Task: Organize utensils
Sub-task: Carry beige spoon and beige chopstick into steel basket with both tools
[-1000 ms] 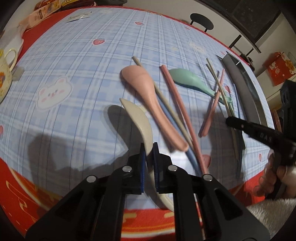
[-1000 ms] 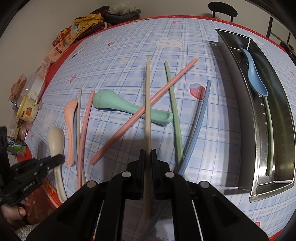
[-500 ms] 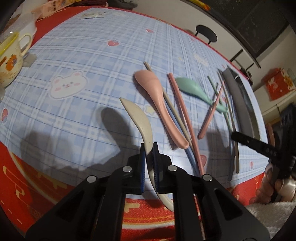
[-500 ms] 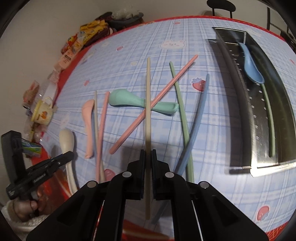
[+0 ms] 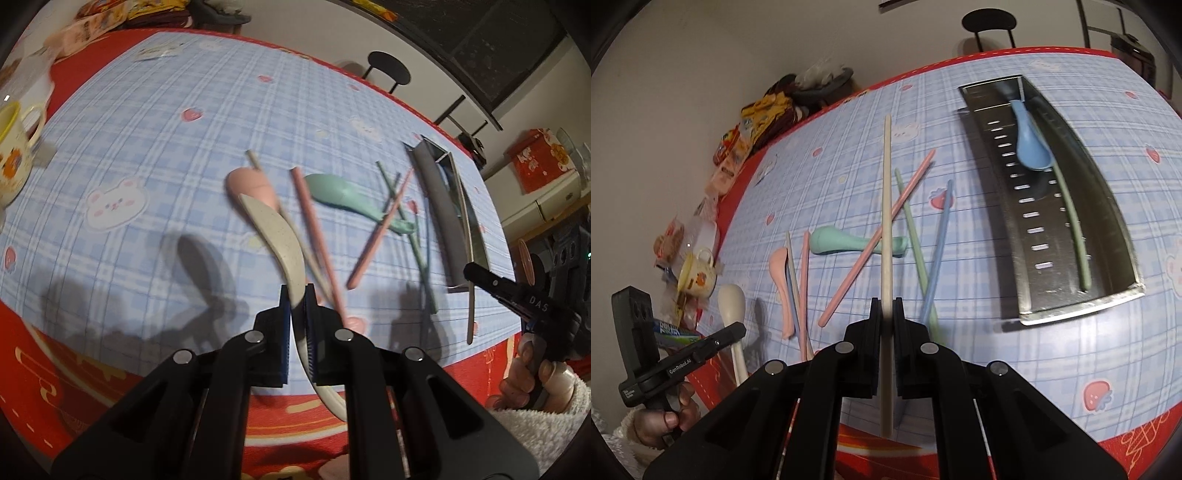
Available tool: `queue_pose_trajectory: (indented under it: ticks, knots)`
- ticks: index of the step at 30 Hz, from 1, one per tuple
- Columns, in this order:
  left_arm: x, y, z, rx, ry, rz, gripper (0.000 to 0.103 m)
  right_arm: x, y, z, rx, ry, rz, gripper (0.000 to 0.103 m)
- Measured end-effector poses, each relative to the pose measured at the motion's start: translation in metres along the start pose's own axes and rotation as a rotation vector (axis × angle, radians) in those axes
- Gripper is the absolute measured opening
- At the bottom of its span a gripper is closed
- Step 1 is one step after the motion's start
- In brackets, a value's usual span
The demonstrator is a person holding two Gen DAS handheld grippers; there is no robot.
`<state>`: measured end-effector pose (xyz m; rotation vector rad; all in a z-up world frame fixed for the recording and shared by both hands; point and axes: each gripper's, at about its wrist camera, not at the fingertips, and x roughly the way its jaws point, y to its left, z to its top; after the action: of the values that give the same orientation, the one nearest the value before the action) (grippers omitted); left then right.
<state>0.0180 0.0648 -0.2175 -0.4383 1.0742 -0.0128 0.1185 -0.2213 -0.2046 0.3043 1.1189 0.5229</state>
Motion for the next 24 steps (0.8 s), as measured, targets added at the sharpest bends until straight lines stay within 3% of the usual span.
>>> queue_pose_trajectory:
  ticks: [13, 24]
  knots:
    - [0.012, -0.097, 0.038, 0.221, 0.024, -0.092, 0.011, -0.046, -0.065, 0.006, 0.176, -0.116, -0.030, 0.007]
    - [0.036, -0.172, 0.072, 0.349, 0.036, -0.142, 0.011, -0.061, -0.098, 0.028, 0.173, -0.149, -0.083, 0.007]
